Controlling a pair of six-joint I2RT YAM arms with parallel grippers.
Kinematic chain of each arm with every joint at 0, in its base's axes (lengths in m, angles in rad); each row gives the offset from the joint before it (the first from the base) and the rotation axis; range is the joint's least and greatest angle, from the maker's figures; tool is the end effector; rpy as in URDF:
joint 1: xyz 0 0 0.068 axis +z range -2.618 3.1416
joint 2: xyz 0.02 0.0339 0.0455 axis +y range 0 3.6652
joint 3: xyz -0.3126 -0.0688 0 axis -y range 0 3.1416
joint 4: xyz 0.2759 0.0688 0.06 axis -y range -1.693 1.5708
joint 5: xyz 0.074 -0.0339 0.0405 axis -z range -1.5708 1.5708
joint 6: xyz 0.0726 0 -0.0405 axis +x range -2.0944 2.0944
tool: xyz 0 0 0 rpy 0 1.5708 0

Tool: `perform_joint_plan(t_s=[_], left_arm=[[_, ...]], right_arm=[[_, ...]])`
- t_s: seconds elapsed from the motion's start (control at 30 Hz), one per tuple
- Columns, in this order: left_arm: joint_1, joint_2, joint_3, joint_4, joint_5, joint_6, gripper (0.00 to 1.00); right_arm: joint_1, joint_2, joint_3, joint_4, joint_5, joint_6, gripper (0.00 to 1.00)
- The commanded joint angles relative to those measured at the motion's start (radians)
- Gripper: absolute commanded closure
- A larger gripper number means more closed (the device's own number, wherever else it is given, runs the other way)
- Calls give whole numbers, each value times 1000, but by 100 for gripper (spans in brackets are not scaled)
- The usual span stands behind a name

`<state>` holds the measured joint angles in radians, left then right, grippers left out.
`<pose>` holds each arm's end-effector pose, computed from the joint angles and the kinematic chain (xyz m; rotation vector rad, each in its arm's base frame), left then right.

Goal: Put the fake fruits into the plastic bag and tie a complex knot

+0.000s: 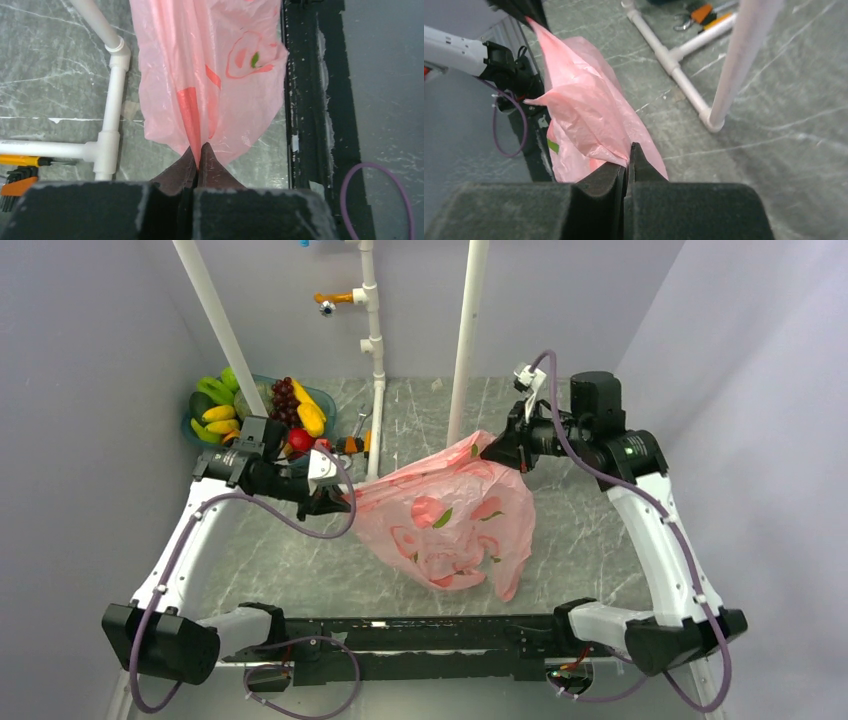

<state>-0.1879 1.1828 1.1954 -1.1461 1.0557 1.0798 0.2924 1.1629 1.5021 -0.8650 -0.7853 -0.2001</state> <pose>0.2076 -0.1038 0.3669 1.4994 1.5691 -0.9259 0.2194 0.1197 0.4859 -0.9425 1.8086 0.8734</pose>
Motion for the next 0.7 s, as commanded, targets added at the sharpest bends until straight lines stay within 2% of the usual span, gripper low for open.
perform_joint_plan(t_s=[0.0, 0.03, 0.07, 0.2, 0.3, 0.37, 0.5, 0.53, 0.63, 0.67], left_arm=[[14, 52, 55, -120, 9, -36, 100], [13, 86, 70, -116, 5, -50, 100], [15, 109, 79, -76, -15, -110, 92], [40, 36, 3, 256, -136, -352, 29], [32, -103, -104, 480, -174, -403, 3], [-12, -167, -157, 518, -185, -345, 1], [-181, -224, -223, 418, -178, -96, 1], [-222, -231, -248, 433, -178, -68, 1], [-363, -220, -295, 493, -232, -33, 1], [-419, -208, -303, 526, -275, -45, 1]], right_arm=[[-62, 46, -52, 45, 56, 154, 100], [-61, 49, -91, 58, 80, 175, 100], [-63, 44, -137, 77, 116, 195, 100], [-112, -16, -317, 176, 219, 314, 100], [-200, -28, -399, 214, 237, 394, 100], [-233, -23, -452, 276, 234, 471, 100], [-270, 58, -493, 331, 262, 577, 99], [-280, 83, -493, 345, 270, 583, 86], [-301, 151, -473, 361, 355, 560, 36], [-324, 179, -455, 350, 377, 546, 29]])
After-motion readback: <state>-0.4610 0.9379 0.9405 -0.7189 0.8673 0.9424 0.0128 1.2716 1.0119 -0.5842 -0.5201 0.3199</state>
